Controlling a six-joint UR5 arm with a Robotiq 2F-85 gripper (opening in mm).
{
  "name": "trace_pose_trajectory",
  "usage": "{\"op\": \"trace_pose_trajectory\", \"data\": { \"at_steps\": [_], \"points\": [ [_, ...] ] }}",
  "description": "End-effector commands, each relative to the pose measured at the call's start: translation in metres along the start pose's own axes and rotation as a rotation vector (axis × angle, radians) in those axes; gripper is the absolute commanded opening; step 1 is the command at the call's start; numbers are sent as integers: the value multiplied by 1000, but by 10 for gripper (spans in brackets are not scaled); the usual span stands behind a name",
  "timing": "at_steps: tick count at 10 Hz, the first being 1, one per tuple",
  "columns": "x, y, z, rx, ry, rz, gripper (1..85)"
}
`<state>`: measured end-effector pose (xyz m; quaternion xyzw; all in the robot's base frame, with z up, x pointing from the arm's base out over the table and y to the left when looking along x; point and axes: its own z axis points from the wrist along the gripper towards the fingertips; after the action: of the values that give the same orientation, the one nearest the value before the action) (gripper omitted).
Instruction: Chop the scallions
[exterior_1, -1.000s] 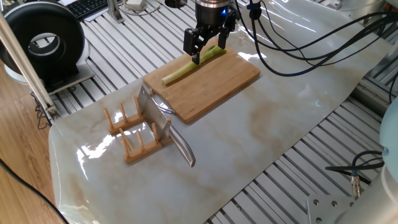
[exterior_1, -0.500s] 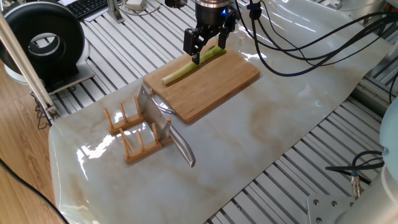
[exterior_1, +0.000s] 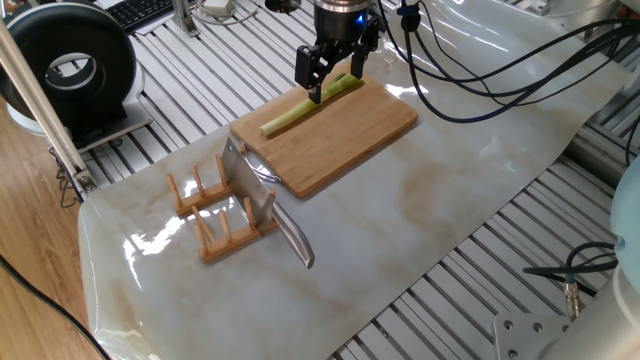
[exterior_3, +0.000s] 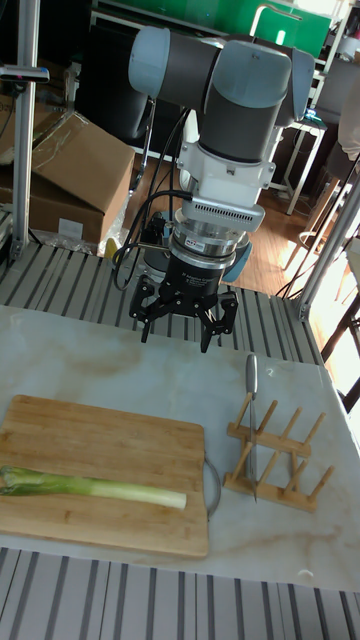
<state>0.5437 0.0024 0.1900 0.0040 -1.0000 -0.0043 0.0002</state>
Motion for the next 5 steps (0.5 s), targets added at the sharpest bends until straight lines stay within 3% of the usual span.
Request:
{"op": "trace_pose_trajectory", "data": {
  "at_steps": [1,3,5],
  "points": [
    [22,33,-4,-120,76,-113,13],
    [23,31,1,-90,85,-83,13],
    [10,42,12,-129,51,-66,13]
  ]
}}
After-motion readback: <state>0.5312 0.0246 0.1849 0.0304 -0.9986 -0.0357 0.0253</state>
